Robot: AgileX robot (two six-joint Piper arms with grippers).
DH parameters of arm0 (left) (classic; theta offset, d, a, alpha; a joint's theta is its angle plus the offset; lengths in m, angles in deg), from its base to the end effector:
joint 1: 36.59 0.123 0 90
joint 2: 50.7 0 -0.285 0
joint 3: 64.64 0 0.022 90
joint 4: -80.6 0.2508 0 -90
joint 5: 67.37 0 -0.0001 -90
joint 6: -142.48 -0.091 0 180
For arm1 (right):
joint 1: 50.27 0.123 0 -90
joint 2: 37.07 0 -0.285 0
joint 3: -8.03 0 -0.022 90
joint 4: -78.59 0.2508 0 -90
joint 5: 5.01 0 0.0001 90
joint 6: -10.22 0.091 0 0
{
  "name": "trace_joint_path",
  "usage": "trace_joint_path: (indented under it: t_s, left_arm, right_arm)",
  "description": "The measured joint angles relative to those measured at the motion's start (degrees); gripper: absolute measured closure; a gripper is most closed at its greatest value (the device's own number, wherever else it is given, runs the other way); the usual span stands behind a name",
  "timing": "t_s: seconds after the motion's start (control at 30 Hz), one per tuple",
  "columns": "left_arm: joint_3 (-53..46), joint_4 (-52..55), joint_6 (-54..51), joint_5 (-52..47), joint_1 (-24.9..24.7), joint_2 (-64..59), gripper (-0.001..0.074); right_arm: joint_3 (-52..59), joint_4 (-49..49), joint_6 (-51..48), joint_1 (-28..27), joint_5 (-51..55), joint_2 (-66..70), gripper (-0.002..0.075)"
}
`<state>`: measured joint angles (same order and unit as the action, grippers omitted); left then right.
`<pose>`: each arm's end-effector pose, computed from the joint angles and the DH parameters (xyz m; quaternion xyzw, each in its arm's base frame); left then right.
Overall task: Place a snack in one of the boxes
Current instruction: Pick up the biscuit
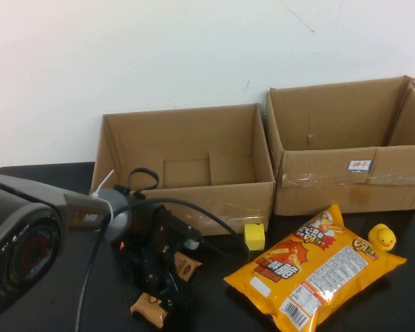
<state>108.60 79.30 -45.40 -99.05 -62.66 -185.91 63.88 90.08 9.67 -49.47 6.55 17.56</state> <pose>0.3445 -0.1698 0.0493 0.2826 0.9576 -0.0152 0.0537 0.1548 0.0058 0.2402 0.0658 0.8712 0.0661 0.4819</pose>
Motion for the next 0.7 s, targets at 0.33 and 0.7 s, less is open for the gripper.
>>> trace_joint_path:
  t_s: [0.33, 0.7]
  left_arm:
    - [1.5, -0.9, 0.0, -5.8, 0.0, -0.4, 0.0296]
    - [12.6, -8.8, -1.3, -27.6, 0.0, -1.1, 0.0296]
  right_arm:
    - [0.0, 0.0, 0.0, 0.0, 0.0, 0.0, 0.0727]
    - [0.0, 0.0, -0.4, 0.0, 0.0, 0.0, 0.0727]
